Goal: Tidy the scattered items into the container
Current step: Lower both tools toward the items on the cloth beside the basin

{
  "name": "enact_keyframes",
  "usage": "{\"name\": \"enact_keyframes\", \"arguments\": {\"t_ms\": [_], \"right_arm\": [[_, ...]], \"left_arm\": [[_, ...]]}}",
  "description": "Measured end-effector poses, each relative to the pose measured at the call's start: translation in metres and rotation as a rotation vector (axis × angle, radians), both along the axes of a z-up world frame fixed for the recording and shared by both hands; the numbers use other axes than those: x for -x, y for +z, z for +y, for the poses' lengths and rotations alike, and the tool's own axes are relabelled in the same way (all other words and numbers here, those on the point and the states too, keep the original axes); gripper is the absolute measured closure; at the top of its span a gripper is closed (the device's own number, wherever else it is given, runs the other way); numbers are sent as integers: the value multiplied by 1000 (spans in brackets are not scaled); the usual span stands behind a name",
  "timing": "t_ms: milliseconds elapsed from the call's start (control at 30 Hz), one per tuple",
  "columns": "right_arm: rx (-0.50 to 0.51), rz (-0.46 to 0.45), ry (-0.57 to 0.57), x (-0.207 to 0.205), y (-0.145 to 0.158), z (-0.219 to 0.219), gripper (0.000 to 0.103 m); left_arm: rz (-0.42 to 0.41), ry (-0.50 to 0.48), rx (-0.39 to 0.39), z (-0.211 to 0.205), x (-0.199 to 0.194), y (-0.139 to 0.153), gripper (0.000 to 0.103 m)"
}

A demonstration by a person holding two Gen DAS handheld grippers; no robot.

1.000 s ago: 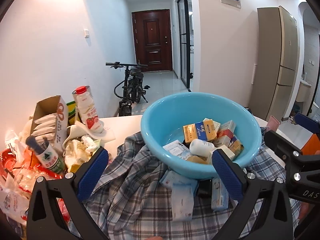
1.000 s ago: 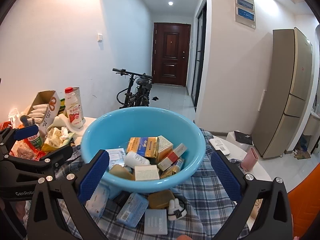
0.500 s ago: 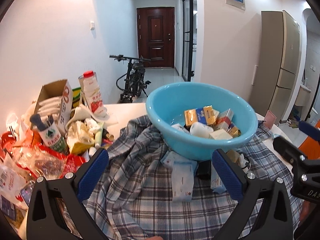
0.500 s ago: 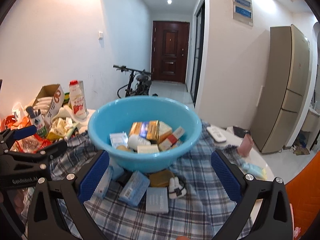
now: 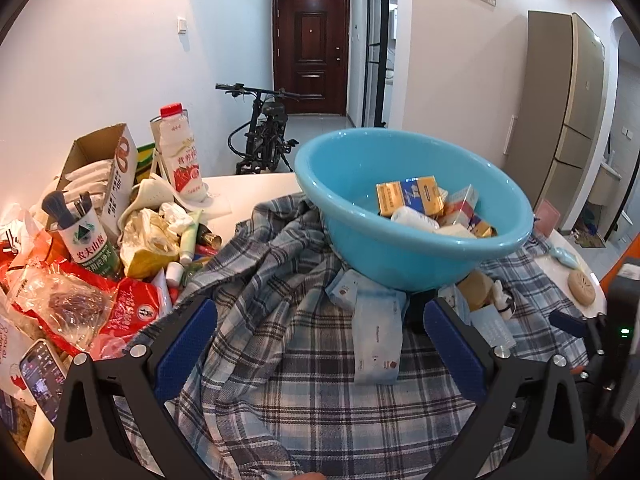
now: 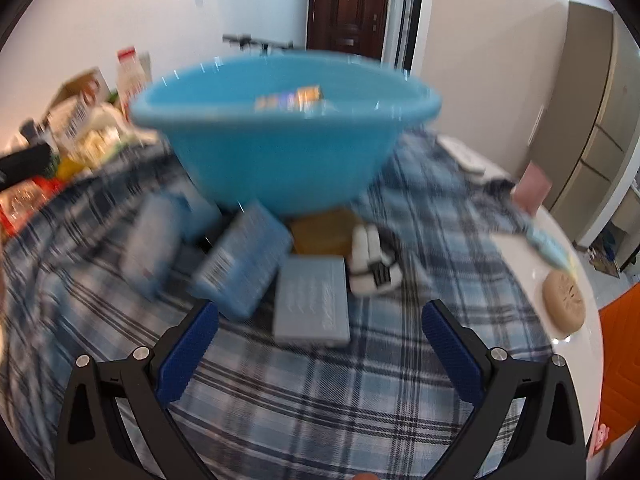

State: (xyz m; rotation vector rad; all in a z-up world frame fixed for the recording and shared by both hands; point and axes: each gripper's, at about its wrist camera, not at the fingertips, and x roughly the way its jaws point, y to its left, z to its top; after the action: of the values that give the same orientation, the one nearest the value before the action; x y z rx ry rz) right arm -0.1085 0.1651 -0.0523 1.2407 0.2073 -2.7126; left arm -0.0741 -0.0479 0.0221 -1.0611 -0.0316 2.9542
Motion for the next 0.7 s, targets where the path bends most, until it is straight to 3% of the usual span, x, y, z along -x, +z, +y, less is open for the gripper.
{"name": "enact_keyframes", "arguments": {"t_ms": [133,200,333,467,533,600,700], "right_arm": [[-46,-23,11,8,-11,-2,5],[-74,-44,26,13,-17,-5,18],[-94,-75,43,18,-27,-8,26],[-84,-76,50,20,-29,-10,29],[-65,-80,61,20,-29,-10,37],[-48,-88,74,20,-28,-11,52],[-47,-87,71,18,-28,-11,53]], "left_arm": [[-17,-16,3,2,4,-8,0],[-24,-16,5,2,6,-10,0],[-38,-7,-14,-2,11,-14,0],[-49,-2,-14,-3,13,-18,0],[-53,-2,-15,-3,13,-19,0],[-56,-4,-18,-2,13,-20,0],[-61,-10,-24,-2,13,-21,0]]}}
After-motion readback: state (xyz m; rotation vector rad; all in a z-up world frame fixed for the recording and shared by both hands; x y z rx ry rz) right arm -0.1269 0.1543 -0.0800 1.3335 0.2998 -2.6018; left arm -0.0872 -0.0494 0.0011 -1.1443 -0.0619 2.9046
